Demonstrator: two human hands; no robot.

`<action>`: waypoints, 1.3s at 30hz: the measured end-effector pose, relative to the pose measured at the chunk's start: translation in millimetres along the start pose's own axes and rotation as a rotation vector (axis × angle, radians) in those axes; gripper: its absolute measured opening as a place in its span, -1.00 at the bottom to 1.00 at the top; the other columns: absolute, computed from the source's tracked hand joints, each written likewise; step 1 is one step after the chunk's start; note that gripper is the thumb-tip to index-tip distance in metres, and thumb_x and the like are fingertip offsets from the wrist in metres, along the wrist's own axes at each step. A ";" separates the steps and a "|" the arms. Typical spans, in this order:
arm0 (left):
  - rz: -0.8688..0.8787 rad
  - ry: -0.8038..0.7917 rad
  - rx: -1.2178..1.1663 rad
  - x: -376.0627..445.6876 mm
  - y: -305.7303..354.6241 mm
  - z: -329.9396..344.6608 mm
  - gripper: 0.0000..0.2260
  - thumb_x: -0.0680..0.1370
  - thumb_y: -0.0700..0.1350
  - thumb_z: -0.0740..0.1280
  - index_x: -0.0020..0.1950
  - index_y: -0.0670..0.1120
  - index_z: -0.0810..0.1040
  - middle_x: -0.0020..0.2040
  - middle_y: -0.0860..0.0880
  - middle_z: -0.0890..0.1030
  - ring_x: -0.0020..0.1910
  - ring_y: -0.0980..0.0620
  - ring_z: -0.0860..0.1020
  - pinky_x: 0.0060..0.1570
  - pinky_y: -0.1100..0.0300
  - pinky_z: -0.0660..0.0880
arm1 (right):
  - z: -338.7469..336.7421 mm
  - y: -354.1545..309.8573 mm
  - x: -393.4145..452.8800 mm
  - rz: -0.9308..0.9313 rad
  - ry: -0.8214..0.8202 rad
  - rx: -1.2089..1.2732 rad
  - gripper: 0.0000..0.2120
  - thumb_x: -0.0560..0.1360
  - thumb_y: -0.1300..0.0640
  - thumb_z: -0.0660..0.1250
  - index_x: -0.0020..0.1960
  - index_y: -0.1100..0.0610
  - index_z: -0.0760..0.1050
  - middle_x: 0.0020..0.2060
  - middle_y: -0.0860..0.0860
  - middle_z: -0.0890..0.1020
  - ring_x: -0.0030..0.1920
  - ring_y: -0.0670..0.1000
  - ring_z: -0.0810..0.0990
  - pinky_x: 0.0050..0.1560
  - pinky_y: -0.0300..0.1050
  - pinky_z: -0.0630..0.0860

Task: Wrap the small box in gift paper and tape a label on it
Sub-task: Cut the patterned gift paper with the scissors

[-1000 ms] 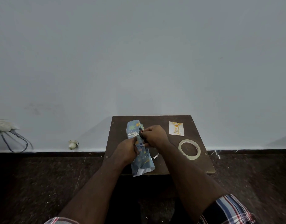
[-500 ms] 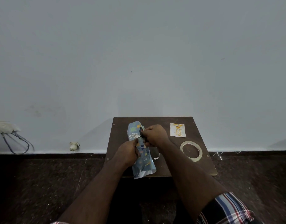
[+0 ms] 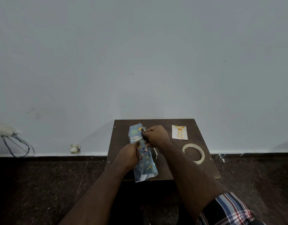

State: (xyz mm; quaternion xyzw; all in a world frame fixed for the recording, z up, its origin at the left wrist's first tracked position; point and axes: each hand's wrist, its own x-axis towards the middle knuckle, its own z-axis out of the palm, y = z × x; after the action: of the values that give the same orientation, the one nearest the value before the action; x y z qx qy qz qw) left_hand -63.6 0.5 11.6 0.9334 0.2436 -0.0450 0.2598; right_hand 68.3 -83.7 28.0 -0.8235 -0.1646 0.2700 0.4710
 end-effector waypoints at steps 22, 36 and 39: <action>-0.046 -0.027 -0.075 3.0 -5.5 3.3 -0.39 0.59 -0.09 0.35 0.61 -0.06 0.23 0.22 -0.08 0.60 0.18 -0.04 0.56 0.19 0.13 0.45 | -65.8 17.5 7.2 -0.054 0.112 -0.554 -0.84 0.47 0.15 0.39 -0.14 0.27 0.57 -0.14 0.23 0.69 -0.09 0.23 0.68 -0.14 0.00 0.62; 0.002 0.010 -0.090 -0.1 1.4 -5.6 -0.62 0.54 -0.17 0.39 0.35 -0.17 0.49 0.03 -0.08 0.65 0.06 -0.12 0.60 0.03 0.12 0.46 | -46.4 37.8 -3.4 0.028 0.052 -0.937 -0.72 0.43 0.18 0.47 0.12 0.16 0.56 0.08 0.11 0.63 0.10 0.16 0.65 -0.14 -0.06 0.50; 0.020 0.004 -0.076 -2.3 -0.1 -4.9 -0.66 0.54 -0.15 0.41 0.30 -0.13 0.52 0.00 -0.06 0.65 0.05 -0.12 0.60 -0.06 0.17 0.41 | -45.3 29.7 -2.5 0.011 -0.006 -0.951 -0.74 0.37 0.26 0.50 0.04 0.20 0.57 -0.01 0.14 0.65 0.04 0.19 0.67 -0.17 -0.04 0.55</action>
State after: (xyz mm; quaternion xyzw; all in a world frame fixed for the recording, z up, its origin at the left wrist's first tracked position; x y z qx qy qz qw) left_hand -65.9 2.1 16.2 0.9253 0.2362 -0.0313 0.2950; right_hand 94.0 -131.0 21.6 -0.9478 -0.2671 0.1696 0.0399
